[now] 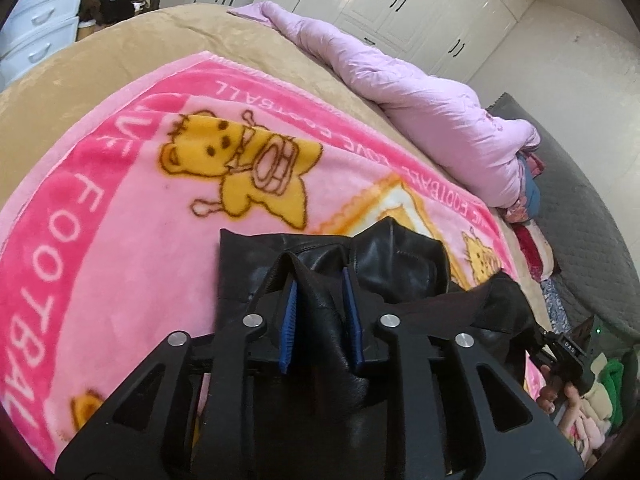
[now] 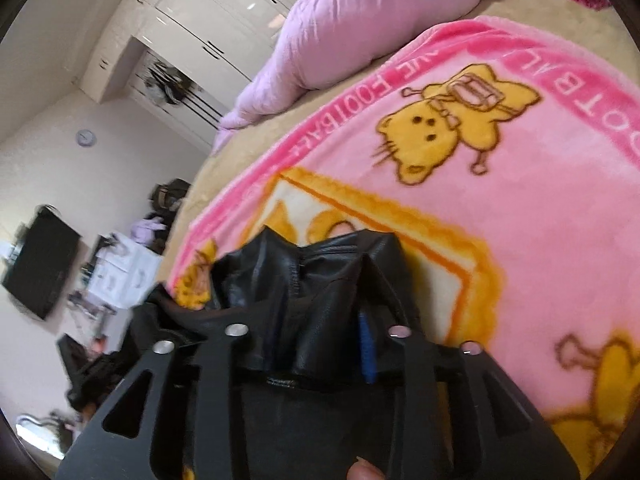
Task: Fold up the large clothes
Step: 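Lay the hem over the collar with both grippers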
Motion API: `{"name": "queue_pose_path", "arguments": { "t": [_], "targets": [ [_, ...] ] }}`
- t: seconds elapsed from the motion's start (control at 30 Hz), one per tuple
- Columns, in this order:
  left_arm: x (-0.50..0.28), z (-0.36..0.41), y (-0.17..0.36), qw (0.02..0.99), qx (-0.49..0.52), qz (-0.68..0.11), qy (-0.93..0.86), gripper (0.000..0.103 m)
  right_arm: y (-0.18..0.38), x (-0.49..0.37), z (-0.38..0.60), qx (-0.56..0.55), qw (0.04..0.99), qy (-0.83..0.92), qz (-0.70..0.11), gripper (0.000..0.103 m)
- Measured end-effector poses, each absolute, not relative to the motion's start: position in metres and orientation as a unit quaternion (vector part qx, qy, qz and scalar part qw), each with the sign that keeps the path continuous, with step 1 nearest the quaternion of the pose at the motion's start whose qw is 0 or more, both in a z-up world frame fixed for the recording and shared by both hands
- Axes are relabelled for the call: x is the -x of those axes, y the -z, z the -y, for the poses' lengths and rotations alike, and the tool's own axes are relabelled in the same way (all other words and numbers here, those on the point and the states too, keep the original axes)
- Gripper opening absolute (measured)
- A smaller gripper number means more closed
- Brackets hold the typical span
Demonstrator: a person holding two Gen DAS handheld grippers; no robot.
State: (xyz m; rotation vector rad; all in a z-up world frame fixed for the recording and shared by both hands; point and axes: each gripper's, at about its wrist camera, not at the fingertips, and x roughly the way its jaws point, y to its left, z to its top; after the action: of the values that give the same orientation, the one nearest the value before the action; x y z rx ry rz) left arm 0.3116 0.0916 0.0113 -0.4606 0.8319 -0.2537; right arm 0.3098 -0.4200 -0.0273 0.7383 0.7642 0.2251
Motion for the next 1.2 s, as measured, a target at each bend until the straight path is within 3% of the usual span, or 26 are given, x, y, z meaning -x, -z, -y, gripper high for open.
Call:
{"name": "queue_pose_path", "arguments": {
  "t": [0.07,0.13,0.2,0.3,0.53,0.6,0.67,0.73,0.87,1.0,1.2],
  "targets": [
    [-0.312,-0.091,-0.012,0.881,0.226,-0.395,0.131,0.02,0.028,-0.309,0.427,-0.379,0.849,-0.114,-0.35,0.067],
    [-0.311,-0.093,-0.012,0.876,0.242,-0.391,0.147,0.028,0.022,-0.306,0.435,-0.381,0.856,-0.098,-0.335,0.074],
    [-0.309,-0.1,-0.015,0.874,0.265,-0.375,0.157,0.039,0.016,-0.303,0.439,-0.366,0.867,-0.092,-0.326,0.074],
    [-0.301,-0.113,-0.024,0.882,0.283,-0.342,0.155,0.039,0.006,-0.299,0.436,-0.311,0.89,-0.073,-0.325,0.077],
    [-0.298,-0.091,0.0,0.901,0.13,-0.405,0.081,0.039,0.022,-0.318,0.381,-0.085,0.91,-0.034,-0.403,0.078],
    [-0.298,-0.072,0.017,0.898,0.077,-0.427,0.074,0.039,0.033,-0.321,0.366,-0.043,0.908,-0.032,-0.415,0.068],
    [-0.294,-0.058,0.027,0.902,0.033,-0.425,0.065,0.036,0.042,-0.322,0.358,-0.029,0.909,-0.039,-0.415,0.036],
    [-0.291,-0.047,0.033,0.908,-0.004,-0.415,0.059,0.01,0.042,-0.318,0.355,-0.008,0.914,-0.021,-0.404,0.011],
    [-0.286,-0.044,0.018,0.924,-0.018,-0.378,0.057,0.001,0.015,-0.3,0.342,0.051,0.938,-0.01,-0.342,0.006],
    [-0.291,-0.057,-0.015,0.939,0.014,-0.342,0.047,0.001,-0.015,-0.301,0.357,0.004,0.957,-0.014,-0.291,0.006],
    [-0.322,-0.052,-0.011,0.938,0.02,-0.346,0.022,0.001,0.0,-0.333,0.38,-0.053,0.948,0.0,-0.313,0.006]
  ]
}}
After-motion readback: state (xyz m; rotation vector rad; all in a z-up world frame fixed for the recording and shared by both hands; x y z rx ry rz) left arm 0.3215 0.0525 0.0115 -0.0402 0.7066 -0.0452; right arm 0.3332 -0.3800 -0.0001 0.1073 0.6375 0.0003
